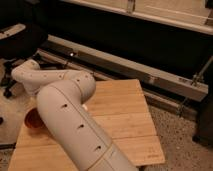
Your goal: Push the ceramic bowl across the table
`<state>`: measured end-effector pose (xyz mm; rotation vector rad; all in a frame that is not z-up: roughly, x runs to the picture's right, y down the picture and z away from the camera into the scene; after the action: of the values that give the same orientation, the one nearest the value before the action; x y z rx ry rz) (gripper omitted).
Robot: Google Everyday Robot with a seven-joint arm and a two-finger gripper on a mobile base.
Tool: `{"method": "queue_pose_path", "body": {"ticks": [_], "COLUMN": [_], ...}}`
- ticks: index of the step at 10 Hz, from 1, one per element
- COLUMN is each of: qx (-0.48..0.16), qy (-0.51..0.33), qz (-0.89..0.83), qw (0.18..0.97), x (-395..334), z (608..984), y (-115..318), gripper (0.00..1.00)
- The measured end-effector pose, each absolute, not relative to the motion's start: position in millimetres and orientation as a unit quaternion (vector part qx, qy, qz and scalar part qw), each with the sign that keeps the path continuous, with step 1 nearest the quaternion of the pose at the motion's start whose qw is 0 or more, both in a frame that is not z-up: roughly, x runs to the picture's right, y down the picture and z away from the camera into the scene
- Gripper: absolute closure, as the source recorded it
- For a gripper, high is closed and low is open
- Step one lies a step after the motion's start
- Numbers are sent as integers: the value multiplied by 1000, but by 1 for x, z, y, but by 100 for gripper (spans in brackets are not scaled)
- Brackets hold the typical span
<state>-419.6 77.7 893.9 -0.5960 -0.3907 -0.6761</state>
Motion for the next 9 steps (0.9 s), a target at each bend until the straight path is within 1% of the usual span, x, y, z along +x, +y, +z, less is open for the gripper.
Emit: {"method": "queue_pose_path", "body": {"ticks": [4,9], "qx": [-321,-357], "qy": [-202,-220], "qz": [-306,-251], "qw": [873,873], "x": [-403,-371], "z": [873,842], "y": [112,127], "gripper": [100,100]}}
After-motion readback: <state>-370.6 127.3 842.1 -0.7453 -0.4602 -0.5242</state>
